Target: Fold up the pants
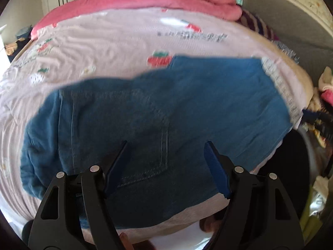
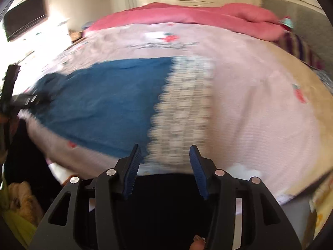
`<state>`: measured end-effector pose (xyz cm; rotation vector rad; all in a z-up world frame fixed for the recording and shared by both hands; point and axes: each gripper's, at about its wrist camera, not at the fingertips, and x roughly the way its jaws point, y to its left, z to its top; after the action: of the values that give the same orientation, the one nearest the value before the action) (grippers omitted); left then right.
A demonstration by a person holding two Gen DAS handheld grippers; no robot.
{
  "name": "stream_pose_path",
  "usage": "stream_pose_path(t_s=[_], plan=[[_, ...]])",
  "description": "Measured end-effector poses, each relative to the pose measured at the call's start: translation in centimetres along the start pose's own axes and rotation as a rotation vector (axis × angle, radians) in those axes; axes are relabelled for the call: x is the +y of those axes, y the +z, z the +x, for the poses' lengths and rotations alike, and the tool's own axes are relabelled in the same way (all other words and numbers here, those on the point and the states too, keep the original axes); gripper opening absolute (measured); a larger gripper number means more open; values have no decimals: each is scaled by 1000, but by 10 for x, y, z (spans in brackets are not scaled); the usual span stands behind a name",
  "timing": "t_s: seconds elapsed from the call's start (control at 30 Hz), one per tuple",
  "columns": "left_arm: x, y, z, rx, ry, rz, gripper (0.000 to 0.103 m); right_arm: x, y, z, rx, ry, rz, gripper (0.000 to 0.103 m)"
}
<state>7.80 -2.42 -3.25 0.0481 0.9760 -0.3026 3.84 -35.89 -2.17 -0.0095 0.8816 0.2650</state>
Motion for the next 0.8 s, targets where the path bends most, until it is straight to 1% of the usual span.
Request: stream_pose_path(t_s=[0.07,0.1,0.13,0.17,0.2,0.27,0.3,0.33,0.37,0.4,0.43,0.5,0.53,0.57,0.6,0.63,0.67,0.7,0.73,0.8], plan=[[3,-5,1,5,5,0,65,-16,1,13,36,10,85,47],[3,-6,0,1,13,7,65,-20,1,20,49,31,108,43],[3,-6,0,-2,23,10,65,-22,1,25,63,43,123,25],[6,-6,0,0,24,6,65,-25,0,28,75,64,138,21],[9,-6,-1,2,20,-1,65,-25,-2,27,78,83,143,20],[19,-7,-3,0,11,-22,65,-24,-5,17,80,90,113,18],[24,-7,-4,-1,8,-33,62,-23,-7,11,78,93,103,18],[30,-8,-5,-3,-6,-48,60,-22,-9,10,86,89,86,18],[31,-9,-5,-3,-15,-52,60,-20,-11,14,108,59,56,19],[32,-10,-4,-3,-20,-50,60,-17,-13,19,127,41,36,20],[30,-11,-3,-1,-12,-36,60,-14,-15,28,165,26,17,23],[26,-11,-3,0,-5,-21,61,-10,-10,30,180,-2,17,34],[25,-11,-7,-5,-9,-14,61,-11,-7,24,169,-9,18,44],[24,-11,-12,-9,-16,-11,62,-12,-2,16,141,-12,18,44],[24,-9,-19,-18,-29,-11,68,-11,8,1,95,-5,19,45],[22,-7,-24,-30,-38,-7,74,-10,18,-9,56,-1,16,50],[19,-3,-32,-57,-45,9,75,-6,29,-15,26,5,10,54],[13,4,-39,-89,-55,31,77,3,45,-19,-15,28,-3,56],[10,10,-41,-105,-64,43,77,16,62,-18,-39,81,-29,57],[2,21,-38,-129,-87,59,78,51,93,-7,-48,164,-97,58]])
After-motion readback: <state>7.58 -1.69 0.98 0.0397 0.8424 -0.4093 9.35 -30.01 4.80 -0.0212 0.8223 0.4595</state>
